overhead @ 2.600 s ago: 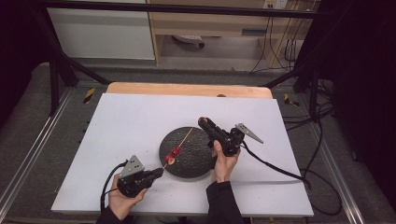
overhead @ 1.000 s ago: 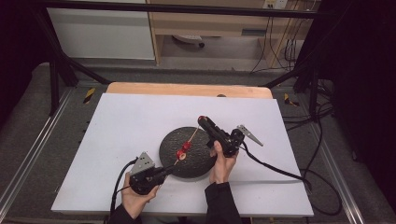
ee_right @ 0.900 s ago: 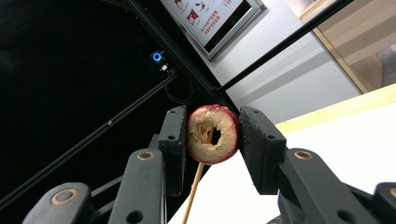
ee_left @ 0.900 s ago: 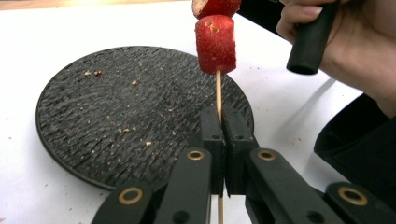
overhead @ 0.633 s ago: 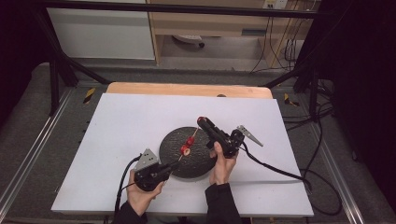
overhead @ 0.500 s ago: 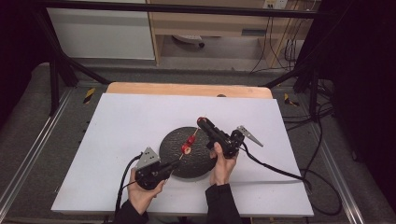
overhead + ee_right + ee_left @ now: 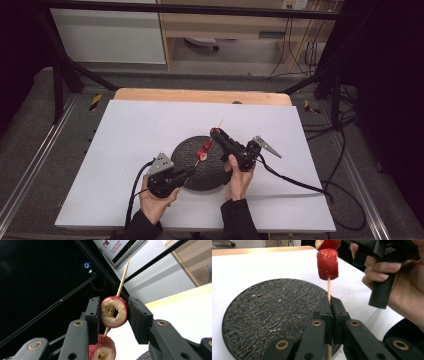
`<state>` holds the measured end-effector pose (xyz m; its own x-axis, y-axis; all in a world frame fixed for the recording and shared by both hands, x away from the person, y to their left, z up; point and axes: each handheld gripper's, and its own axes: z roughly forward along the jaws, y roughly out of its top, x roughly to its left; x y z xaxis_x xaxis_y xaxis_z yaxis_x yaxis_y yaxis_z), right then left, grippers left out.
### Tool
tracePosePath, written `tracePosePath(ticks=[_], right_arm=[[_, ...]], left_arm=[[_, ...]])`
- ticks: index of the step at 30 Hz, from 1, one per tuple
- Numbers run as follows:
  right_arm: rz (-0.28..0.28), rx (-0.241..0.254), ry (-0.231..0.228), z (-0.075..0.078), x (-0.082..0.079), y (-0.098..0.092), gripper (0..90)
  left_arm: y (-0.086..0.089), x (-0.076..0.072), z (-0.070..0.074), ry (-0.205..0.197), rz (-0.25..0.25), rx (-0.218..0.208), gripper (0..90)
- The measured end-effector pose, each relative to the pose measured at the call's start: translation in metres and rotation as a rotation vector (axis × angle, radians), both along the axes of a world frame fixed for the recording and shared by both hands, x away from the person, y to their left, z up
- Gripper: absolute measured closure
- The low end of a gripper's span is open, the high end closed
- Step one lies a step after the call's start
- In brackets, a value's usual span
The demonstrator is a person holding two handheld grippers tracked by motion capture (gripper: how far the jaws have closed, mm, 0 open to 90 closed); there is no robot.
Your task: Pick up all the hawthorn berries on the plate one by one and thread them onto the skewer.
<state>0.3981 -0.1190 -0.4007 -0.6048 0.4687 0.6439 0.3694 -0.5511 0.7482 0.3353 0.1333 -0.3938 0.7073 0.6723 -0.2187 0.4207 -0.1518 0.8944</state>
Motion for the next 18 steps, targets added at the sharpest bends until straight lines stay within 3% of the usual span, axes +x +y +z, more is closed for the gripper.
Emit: tracePosePath(ticks=[15,18], right_arm=[[0.02,-0.062,0.005,-0.0003,-0.0017,-0.0007,62.4],[0.015,-0.088,0.001,0.0025,-0.0024,-0.0032,57.4]], left_arm=[[-0.0014,0.0059,-0.0012,-0.001,-0.013,-0.002,88.3],[0.0001,0.0059,-0.0009,-0.001,-0.014,0.0,88.3]])
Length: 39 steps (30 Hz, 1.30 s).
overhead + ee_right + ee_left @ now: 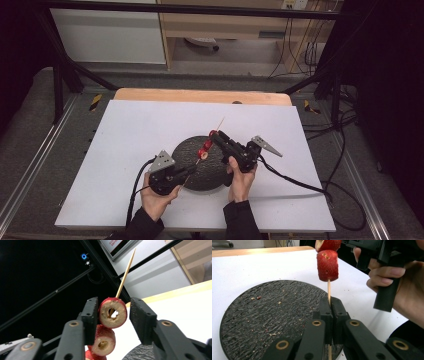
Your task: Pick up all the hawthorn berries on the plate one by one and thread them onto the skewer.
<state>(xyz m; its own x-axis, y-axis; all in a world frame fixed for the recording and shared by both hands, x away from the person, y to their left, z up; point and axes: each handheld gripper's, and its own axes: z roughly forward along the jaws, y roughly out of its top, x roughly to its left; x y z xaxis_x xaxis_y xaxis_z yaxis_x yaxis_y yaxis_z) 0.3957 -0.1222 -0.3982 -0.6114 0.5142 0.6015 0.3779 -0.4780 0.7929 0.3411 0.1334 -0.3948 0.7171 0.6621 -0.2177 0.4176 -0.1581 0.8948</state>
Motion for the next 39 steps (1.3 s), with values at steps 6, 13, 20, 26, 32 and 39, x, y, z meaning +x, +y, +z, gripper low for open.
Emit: tracePosePath(ticks=[6,13,20,26,32,39], right_arm=[[-0.004,-0.096,-0.006,0.009,-0.001,-0.01,40.0],[0.046,-0.304,0.033,0.008,0.001,-0.026,17.1],[0.072,-0.518,0.097,-0.003,0.001,-0.048,1.9],[0.1,-0.677,0.121,-0.015,-0.006,-0.068,0.4],[0.114,-0.772,0.139,-0.026,-0.016,-0.09,0.5],[0.121,-0.79,0.155,-0.039,-0.027,-0.118,0.4]], left_arm=[[0.007,0.0,-0.001,-0.004,0.002,0.01,88.3],[0.022,0.001,-0.002,0.003,0.011,0.033,88.3],[0.036,0.004,0.003,0.023,0.004,0.056,88.3],[0.042,0.008,0.012,0.025,0.003,0.09,88.3],[0.046,0.013,0.017,0.037,-0.004,0.117,88.3],[0.046,0.022,0.022,0.058,-0.005,0.154,88.3]])
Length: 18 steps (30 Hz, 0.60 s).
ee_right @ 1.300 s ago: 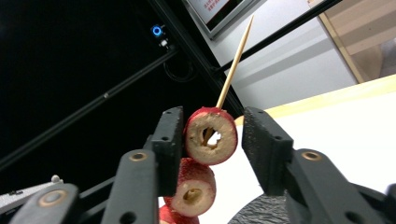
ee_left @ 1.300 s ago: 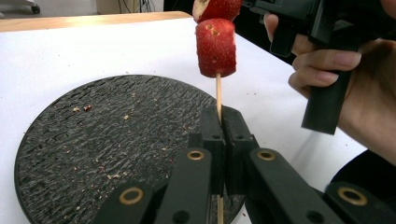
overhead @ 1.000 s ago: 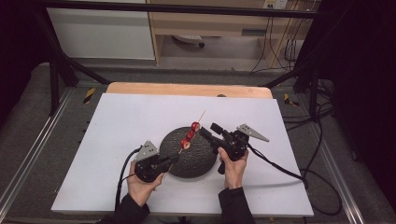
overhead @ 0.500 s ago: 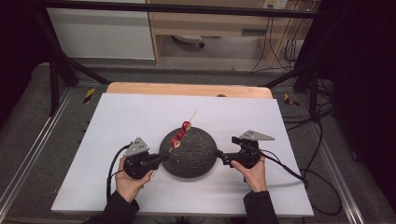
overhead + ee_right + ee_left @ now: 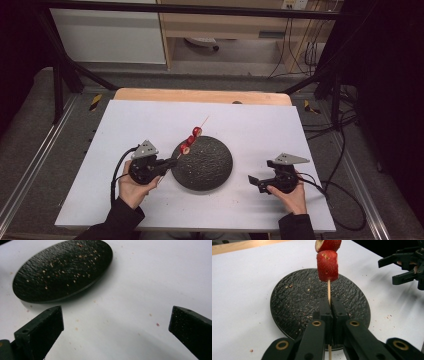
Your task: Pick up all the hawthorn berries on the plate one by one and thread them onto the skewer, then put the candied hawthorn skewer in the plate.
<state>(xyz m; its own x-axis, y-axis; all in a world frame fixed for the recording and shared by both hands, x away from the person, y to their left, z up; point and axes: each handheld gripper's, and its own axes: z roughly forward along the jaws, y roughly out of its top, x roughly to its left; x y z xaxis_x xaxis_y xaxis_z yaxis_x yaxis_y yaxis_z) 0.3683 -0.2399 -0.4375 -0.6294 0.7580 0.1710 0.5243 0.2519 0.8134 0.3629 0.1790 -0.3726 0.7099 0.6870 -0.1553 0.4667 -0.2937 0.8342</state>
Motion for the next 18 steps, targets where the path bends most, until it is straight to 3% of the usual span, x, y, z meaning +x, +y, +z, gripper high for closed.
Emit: tracePosePath(ticks=[9,13,18], right_arm=[[0.009,-0.037,0.022,-0.015,-0.007,-0.015,0.5],[0.008,-0.072,0.03,-0.018,-0.009,-0.017,0.5],[0.012,-0.078,0.032,-0.02,-0.011,-0.018,0.5]], left_arm=[[-0.009,0.013,0.0,0.041,0.005,0.046,88.2],[-0.015,0.021,-0.004,0.062,0.017,0.073,88.2],[-0.022,0.029,-0.012,0.091,0.033,0.108,88.2]])
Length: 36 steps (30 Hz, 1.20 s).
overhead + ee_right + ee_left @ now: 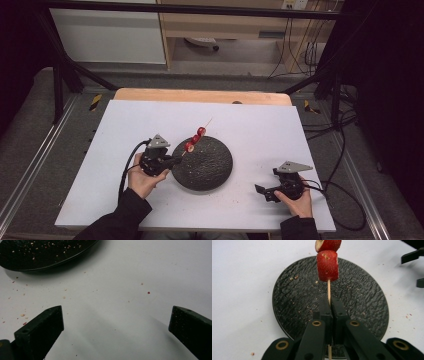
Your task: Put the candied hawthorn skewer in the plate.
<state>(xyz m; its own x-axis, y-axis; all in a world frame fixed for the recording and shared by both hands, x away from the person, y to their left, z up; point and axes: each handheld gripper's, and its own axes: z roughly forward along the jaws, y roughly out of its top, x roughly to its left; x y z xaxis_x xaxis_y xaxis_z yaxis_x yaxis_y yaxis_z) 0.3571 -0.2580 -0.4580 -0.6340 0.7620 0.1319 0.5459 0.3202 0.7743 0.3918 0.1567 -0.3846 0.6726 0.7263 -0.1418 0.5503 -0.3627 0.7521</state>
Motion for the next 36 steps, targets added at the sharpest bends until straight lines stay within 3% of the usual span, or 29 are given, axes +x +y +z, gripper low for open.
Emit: tracePosePath(ticks=[4,20,26,36], right_arm=[[0.0,-0.001,-0.01,0.001,0.0,-0.002,0.5],[-0.007,0.016,-0.003,0.001,-0.002,-0.006,0.5],[-0.011,0.016,-0.002,0.0,-0.002,-0.006,0.5],[-0.016,0.02,0.002,-0.001,-0.002,-0.006,0.5]], left_arm=[[-0.005,0.003,-0.007,0.013,0.006,0.045,88.2],[-0.02,0.002,-0.032,0.107,0.011,0.132,88.2],[-0.024,0.003,-0.037,0.106,0.007,0.173,88.2],[-0.029,0.0,-0.041,0.093,0.005,0.199,88.1]])
